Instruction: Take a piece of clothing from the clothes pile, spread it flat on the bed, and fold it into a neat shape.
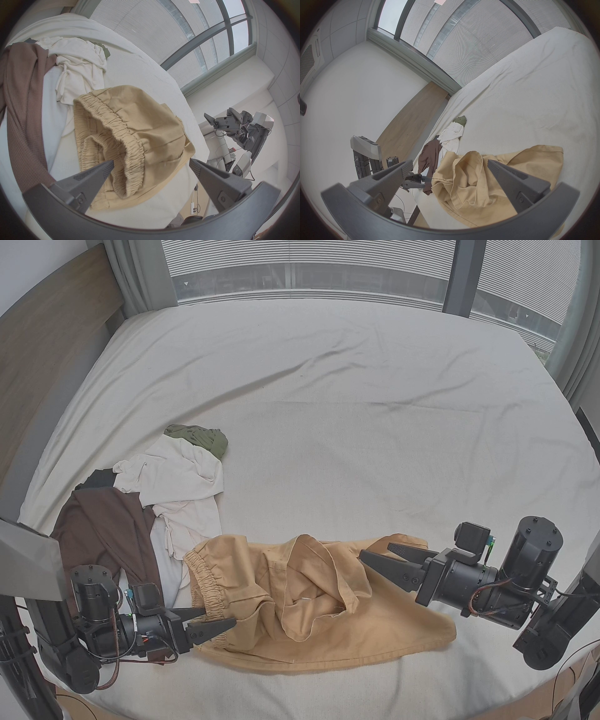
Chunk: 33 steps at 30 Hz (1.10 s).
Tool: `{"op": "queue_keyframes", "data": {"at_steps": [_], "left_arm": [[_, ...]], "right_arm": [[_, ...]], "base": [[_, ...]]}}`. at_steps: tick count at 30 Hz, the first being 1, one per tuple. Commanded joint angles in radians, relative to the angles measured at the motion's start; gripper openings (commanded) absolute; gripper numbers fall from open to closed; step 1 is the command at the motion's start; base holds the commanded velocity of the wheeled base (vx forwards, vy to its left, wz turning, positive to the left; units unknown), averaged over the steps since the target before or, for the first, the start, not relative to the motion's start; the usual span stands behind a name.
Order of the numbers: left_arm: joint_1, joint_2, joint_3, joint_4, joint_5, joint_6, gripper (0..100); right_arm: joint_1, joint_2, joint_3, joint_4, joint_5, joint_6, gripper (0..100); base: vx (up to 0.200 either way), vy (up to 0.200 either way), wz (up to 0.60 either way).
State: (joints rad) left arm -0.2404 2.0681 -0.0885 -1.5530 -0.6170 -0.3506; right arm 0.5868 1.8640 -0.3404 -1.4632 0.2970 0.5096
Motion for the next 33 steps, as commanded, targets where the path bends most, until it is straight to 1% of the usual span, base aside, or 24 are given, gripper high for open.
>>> {"op": "queue_keyframes", "data": {"at_steps": [1, 8, 13, 19, 24, 33], "left_arm": [[-0.034, 0.006, -0.028, 0.001, 0.003, -0.019, 100], [-0.053, 0.038, -0.04, -0.001, 0.006, -0.021, 100], [-0.063, 0.05, -0.056, -0.001, 0.006, -0.028, 100], [-0.092, 0.035, -0.096, -0.002, 0.006, -0.126, 100], [-0.122, -0.029, -0.099, -0.002, 0.006, -0.2, 100], [-0.161, -0.125, -0.092, -0.001, 0.006, -0.231, 100]], "right_arm": [[-0.004, 0.007, 0.0, -0.005, 0.001, 0.0, 100], [-0.005, 0.03, 0.004, -0.049, -0.002, 0.001, 100], [-0.004, 0.035, 0.004, -0.049, -0.002, 0.001, 100], [-0.004, 0.035, 0.004, -0.049, -0.002, 0.001, 100], [-0.002, 0.035, 0.004, -0.049, -0.002, 0.0, 100], [-0.005, 0.033, 0.001, -0.049, -0.004, 0.0, 100]], "base": [[0.0, 0.0, 0.0], [0.0, 0.0, 0.0], [0.0, 0.0, 0.0], [0.0, 0.0, 0.0], [0.0, 0.0, 0.0], [0.0, 0.0, 0.0]]}}
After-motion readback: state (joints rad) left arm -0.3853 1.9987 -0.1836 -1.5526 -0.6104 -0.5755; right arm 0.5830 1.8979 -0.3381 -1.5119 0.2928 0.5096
